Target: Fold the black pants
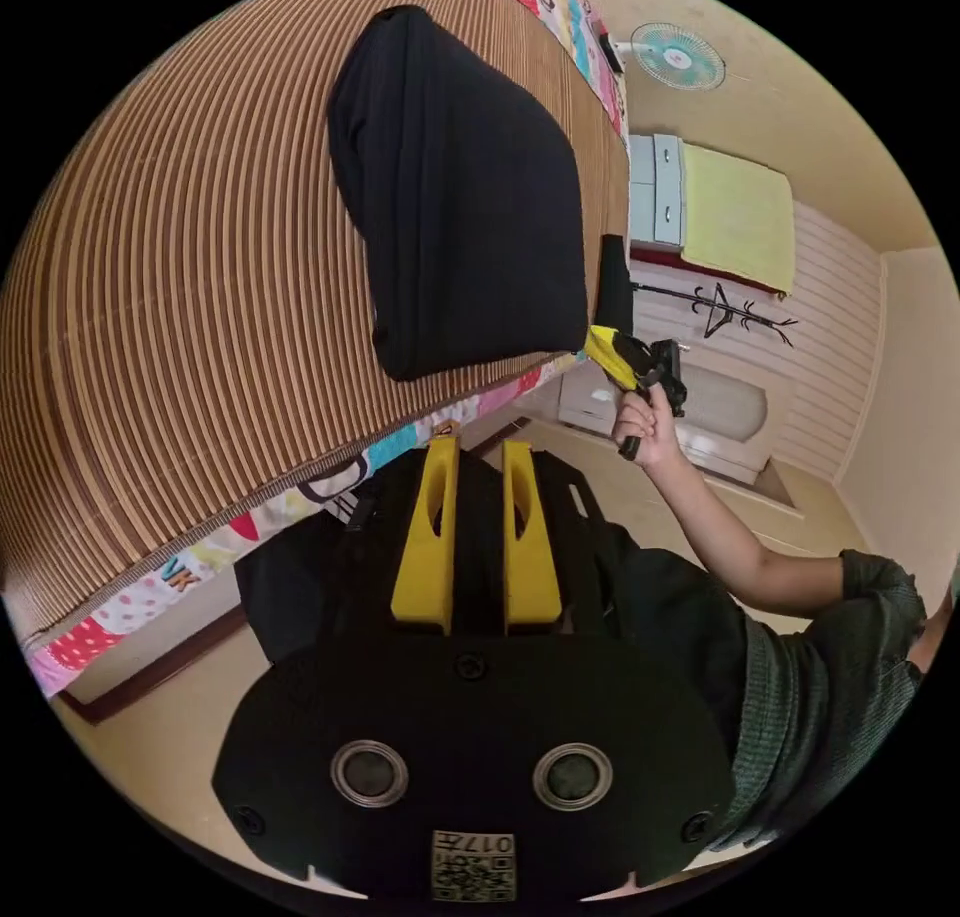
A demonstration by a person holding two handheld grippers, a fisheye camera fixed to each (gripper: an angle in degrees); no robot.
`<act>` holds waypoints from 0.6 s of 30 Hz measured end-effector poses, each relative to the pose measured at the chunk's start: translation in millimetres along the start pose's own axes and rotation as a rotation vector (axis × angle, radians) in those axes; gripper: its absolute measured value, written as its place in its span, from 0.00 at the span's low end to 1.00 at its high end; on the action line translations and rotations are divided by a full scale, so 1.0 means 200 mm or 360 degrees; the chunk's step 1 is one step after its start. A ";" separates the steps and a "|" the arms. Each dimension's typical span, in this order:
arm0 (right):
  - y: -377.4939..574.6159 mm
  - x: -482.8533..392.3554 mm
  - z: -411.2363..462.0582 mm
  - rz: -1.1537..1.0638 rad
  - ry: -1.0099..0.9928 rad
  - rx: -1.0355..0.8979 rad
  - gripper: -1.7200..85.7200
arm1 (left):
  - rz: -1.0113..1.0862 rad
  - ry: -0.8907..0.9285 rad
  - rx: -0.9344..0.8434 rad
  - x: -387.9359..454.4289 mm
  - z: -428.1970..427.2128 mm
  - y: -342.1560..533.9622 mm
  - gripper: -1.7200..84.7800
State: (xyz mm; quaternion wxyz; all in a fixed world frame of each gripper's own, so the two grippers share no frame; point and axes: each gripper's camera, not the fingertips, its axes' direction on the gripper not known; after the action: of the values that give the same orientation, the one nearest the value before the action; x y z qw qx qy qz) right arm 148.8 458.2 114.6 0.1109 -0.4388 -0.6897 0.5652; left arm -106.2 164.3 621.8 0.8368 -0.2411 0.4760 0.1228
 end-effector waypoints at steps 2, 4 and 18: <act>-0.05 -0.09 -0.08 -0.0067 -0.0051 0.0145 0.15 | 0.0011 0.0037 0.0119 -0.03 -0.09 -0.05 0.16; -0.16 -0.20 -0.04 -0.0135 0.0019 0.0099 0.18 | 0.0040 0.0037 0.0259 -0.06 -0.21 -0.19 0.19; -0.58 -0.49 0.75 -0.0306 0.0374 -0.0421 0.24 | 0.0064 0.0075 -0.0028 -0.35 -0.03 -0.94 0.19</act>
State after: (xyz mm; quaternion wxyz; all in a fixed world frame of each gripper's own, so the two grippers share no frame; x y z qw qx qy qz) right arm 53.2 287.4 200.1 0.1856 -0.4447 -0.7789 0.4014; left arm -65.0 2.4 733.9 0.8206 -0.2418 0.4991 0.1380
